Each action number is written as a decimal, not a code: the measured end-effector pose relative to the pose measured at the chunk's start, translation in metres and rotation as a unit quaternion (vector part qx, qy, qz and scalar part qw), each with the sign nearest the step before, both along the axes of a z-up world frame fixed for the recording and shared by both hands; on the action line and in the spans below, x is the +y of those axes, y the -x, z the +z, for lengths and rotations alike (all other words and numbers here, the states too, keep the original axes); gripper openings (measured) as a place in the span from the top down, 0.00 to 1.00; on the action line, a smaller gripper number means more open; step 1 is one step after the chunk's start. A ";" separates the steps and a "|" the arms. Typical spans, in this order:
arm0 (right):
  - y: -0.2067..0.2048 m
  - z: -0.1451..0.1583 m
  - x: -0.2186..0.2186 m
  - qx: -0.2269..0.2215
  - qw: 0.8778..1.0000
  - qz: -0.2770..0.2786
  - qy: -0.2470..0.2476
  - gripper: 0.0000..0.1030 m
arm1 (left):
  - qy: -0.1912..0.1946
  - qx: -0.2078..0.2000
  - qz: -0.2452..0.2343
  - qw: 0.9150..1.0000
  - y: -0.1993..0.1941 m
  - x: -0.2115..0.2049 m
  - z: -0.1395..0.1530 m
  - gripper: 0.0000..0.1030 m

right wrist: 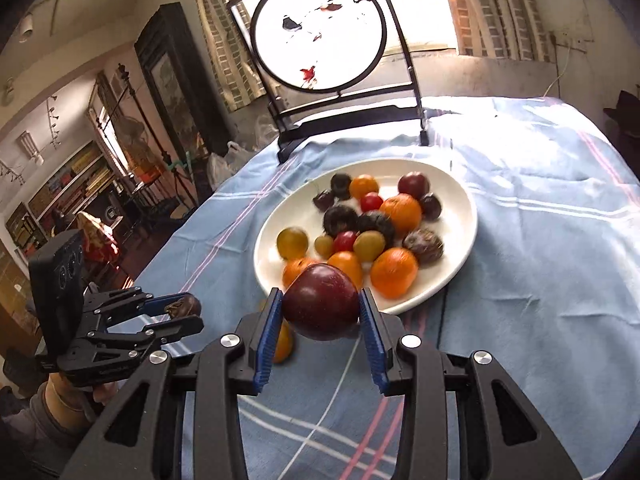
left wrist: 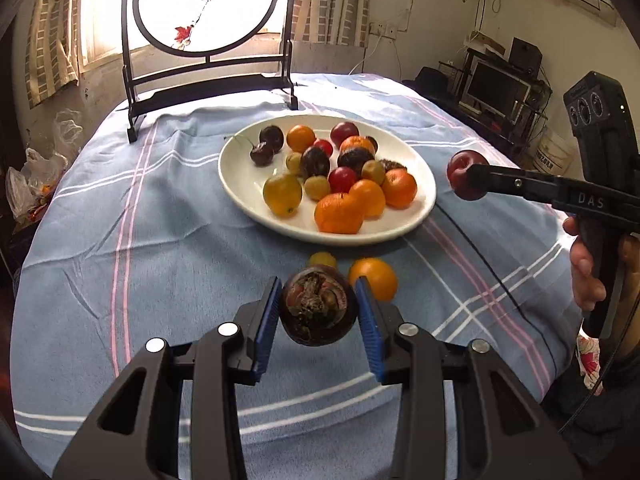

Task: Organize fruits
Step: 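Grasp a dried persimmon with the left tool while the right tool grasps a dark red plum, then lower the persimmon with the left tool while the right tool lowers the plum onto the plate, then grasp a small yellow fruit with the left tool while the right tool grasps an orange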

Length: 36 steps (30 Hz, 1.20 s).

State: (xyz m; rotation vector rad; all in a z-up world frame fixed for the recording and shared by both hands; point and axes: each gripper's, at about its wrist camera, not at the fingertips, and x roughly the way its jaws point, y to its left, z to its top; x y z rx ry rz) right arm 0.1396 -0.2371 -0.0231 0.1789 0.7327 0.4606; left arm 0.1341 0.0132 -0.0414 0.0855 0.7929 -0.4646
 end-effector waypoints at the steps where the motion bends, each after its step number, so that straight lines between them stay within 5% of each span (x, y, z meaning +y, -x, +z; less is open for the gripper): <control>1: -0.009 0.004 -0.004 -0.006 1.000 -0.009 0.004 0.63 | 0.001 -0.007 0.000 1.000 -0.008 -0.004 0.006 0.64; 10: -0.104 -0.008 -0.001 0.015 0.998 -0.052 0.035 0.62 | 0.009 -0.004 0.027 1.000 -0.106 -0.042 0.014 0.64; 11: -0.111 -0.010 0.002 0.017 0.998 -0.052 0.042 0.61 | 0.009 -0.005 0.031 0.999 -0.114 -0.044 0.012 0.60; 14: -0.112 -0.011 0.008 0.002 0.996 -0.062 0.057 0.48 | 0.017 -0.019 0.060 0.998 -0.124 -0.038 0.013 0.25; 15: -0.110 -0.008 0.009 -0.006 0.996 -0.064 0.060 0.47 | 0.026 -0.020 0.064 0.997 -0.124 -0.034 0.014 0.25; 23: -0.045 0.005 0.021 -0.028 0.996 -0.016 0.087 0.47 | 0.022 -0.026 0.049 0.998 -0.069 -0.012 0.019 0.25; 30: 0.020 -0.027 0.078 -0.010 0.987 0.081 0.137 0.47 | -0.028 -0.031 0.044 0.998 -0.009 0.006 0.003 0.25; 36: 0.009 -0.055 0.104 0.033 0.985 0.073 0.152 0.48 | -0.049 0.002 0.049 0.998 0.007 0.018 -0.026 0.25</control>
